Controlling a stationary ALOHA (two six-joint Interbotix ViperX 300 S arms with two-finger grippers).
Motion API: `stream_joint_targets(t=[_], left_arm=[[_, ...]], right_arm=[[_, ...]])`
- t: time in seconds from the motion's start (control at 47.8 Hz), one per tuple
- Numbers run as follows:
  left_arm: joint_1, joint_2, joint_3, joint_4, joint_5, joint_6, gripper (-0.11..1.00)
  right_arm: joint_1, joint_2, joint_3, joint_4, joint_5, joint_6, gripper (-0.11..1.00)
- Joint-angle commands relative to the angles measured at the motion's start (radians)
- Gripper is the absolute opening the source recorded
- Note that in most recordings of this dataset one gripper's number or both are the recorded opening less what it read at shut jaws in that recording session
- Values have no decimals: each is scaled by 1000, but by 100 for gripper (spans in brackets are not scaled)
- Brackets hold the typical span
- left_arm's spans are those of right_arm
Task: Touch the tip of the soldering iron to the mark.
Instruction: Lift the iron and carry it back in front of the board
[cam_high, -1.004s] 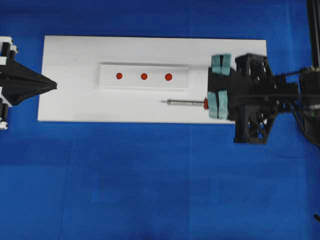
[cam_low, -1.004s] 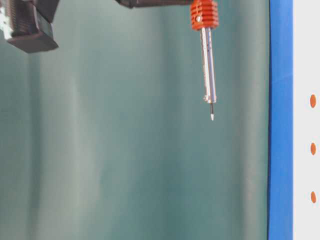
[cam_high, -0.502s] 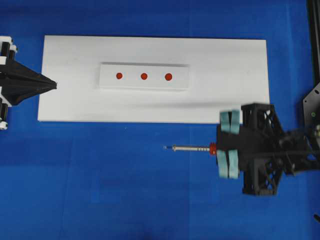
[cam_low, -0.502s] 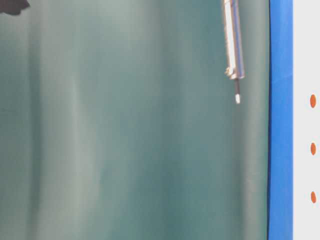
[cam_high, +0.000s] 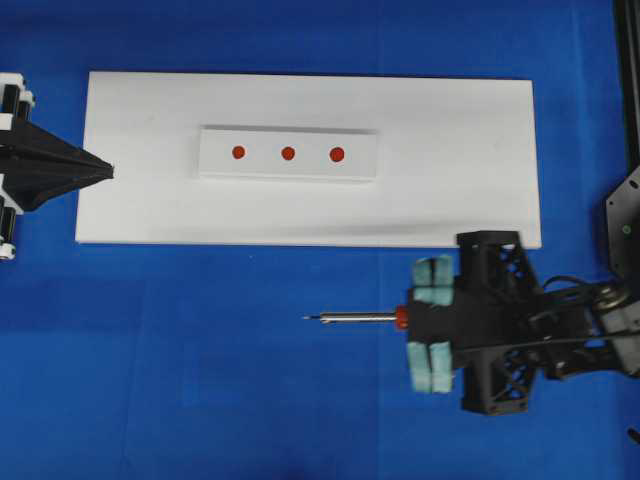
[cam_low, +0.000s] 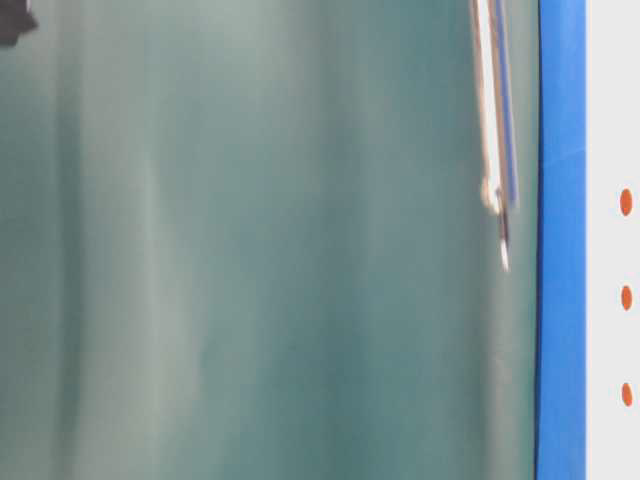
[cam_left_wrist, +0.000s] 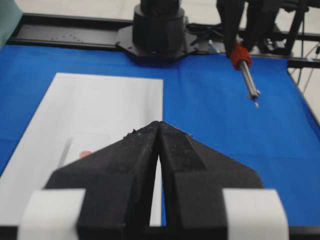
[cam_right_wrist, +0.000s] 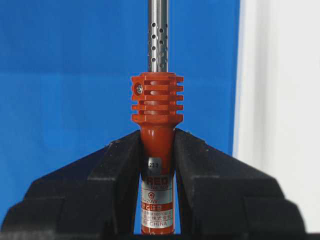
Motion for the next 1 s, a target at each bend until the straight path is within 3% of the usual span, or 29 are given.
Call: stream_joint_targets(t=[0.0, 0.209, 0.627, 0.983], left_arm=[[-3, 6, -11, 2, -11, 0, 0], [-3, 3, -11, 2, -11, 0, 0], [-15, 2, -11, 3, -6, 0, 0], [-17, 2, -11, 2, -3, 0, 0]], right_arm=[[-6, 15, -54, -21, -17, -2, 6], [-34, 112, -158, -57, -21, -12, 6], [-69, 279, -351, -57, -44, -52, 6], [-91, 313, -379, -55, -43, -51, 6]])
